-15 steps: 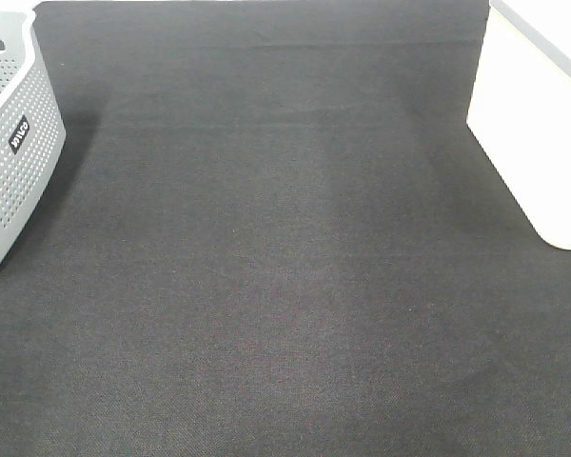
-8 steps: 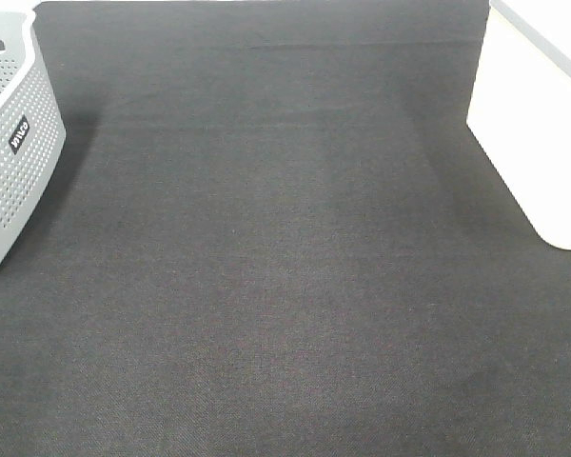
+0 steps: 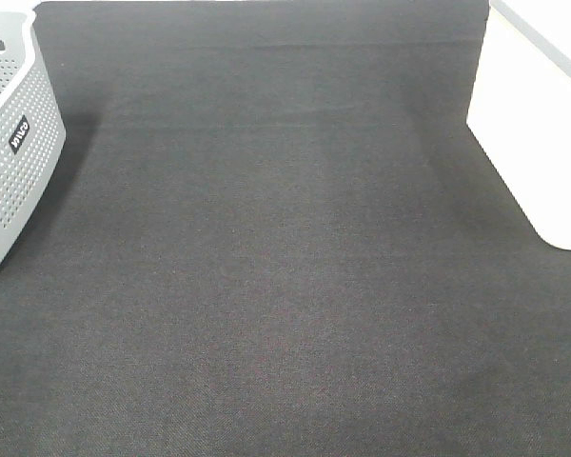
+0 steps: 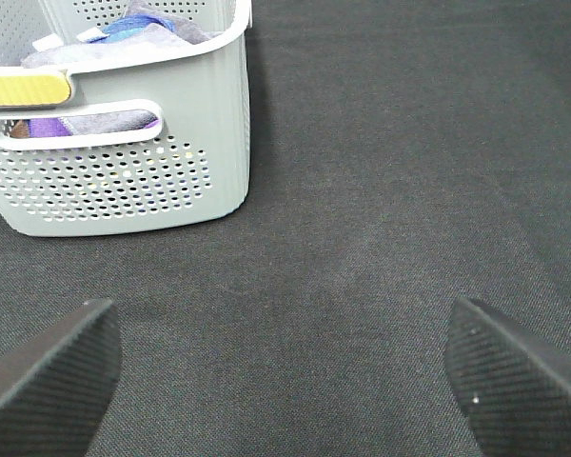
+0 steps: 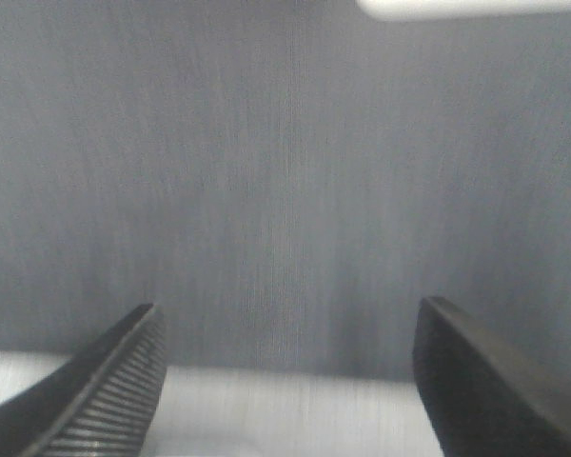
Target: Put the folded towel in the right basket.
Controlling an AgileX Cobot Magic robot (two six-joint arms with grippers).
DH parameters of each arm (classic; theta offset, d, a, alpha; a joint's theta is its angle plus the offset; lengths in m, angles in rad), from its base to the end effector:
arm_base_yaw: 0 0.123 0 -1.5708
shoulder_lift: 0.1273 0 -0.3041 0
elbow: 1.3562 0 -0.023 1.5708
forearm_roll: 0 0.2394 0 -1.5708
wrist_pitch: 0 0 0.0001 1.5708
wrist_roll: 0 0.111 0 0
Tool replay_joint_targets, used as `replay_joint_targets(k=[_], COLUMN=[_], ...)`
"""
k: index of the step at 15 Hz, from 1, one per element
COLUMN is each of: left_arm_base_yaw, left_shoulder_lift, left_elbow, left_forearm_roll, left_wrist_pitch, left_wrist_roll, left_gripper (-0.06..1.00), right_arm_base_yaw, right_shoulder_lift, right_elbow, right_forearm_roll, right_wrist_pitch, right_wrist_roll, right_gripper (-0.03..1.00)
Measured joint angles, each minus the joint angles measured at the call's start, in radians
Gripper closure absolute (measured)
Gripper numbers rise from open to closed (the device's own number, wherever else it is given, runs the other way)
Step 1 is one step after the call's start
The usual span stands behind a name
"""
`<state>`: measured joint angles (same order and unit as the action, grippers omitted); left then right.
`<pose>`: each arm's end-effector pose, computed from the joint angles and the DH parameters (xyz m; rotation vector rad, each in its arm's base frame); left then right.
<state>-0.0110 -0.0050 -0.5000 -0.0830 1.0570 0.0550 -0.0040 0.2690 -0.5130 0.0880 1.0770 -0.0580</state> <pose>-0.0171 -0.0078 0.2633 0.0710 2.0322 -0.0715 0.0198 0.0085 0.2650 -0.0534 2.3128 0.0794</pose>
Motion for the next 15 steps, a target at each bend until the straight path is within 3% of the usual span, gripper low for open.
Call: replay_joint_targets(k=[5, 15], left_arm_base_yaw=[0.000, 0.000], left_shoulder_lift=[0.000, 0.000], left_elbow=[0.000, 0.000], left_forearm_roll=[0.000, 0.000], left_wrist_pitch=[0.000, 0.000], left_wrist_roll=[0.000, 0.000], left_gripper=[0.07, 0.07], right_arm_base_yaw=[0.000, 0.000], right_shoulder_lift=[-0.266, -0.275], right_elbow=[0.010, 0.010], right_forearm_roll=[0.000, 0.000], right_wrist_pitch=[-0.005, -0.008], right_wrist_roll=[-0.012, -0.012], right_gripper=[0.28, 0.28])
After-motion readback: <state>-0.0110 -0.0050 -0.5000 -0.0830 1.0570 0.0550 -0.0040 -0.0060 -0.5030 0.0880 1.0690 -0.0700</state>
